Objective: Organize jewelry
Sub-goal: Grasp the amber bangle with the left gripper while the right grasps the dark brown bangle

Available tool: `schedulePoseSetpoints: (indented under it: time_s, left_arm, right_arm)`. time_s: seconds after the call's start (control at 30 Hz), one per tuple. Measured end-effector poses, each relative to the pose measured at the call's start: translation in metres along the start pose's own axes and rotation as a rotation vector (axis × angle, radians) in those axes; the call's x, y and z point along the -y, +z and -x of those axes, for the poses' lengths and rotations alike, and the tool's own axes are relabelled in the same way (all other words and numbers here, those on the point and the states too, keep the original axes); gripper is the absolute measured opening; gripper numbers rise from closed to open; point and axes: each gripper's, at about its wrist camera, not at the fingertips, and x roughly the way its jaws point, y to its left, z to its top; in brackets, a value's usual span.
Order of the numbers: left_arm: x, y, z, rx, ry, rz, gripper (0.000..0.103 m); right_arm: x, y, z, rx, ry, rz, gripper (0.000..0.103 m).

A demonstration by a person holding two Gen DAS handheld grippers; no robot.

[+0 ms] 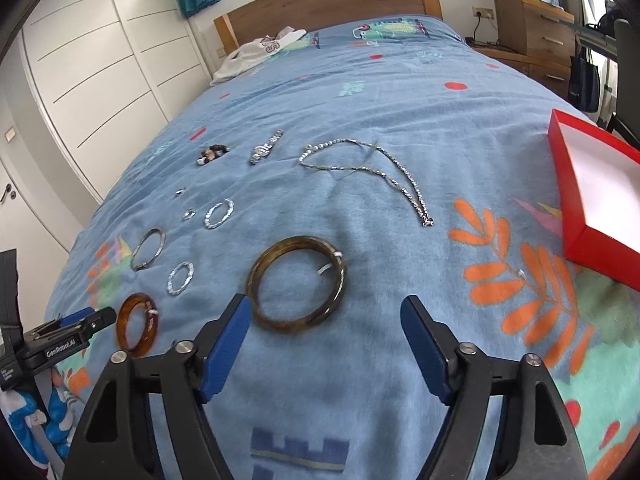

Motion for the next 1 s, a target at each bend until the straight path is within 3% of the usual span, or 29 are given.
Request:
schedulePoseSetpoints:
  time_s: [0.4, 0.6, 0.63, 0.8, 1.0]
  left_arm:
    - [0.005, -0.002, -0.032, -0.084, 0.004, 0.005, 0.053]
    - [0.008, -0.001, -0.041, -0.1, 0.006, 0.013, 0.051]
    - [0.009, -0.001, -0.041, -0.097, 0.007, 0.013, 0.047]
    - [0.02, -0.002, -0.037, -0.076, 0.012, -0.033, 0.012]
    - [0.019, -0.003, -0.022, -0.047, 0.012, -0.028, 0.009]
  right_arm:
    - [0.006, 0.016, -0.051, -0.058, 0.02, 0.018, 0.045]
    - [-0.006, 0.012, -0.067, -0.074, 0.007, 0.079, 0.043]
    - [-0.006, 0.013, -0.068, -0.074, 0.009, 0.083, 0.042]
    - [-0.002, 0.015, -0.066, -0.084, 0.031, 0.088, 0.012]
    - [-0.007, 0.011, -0.049, -0.075, 0.066, 0.106, 0.01]
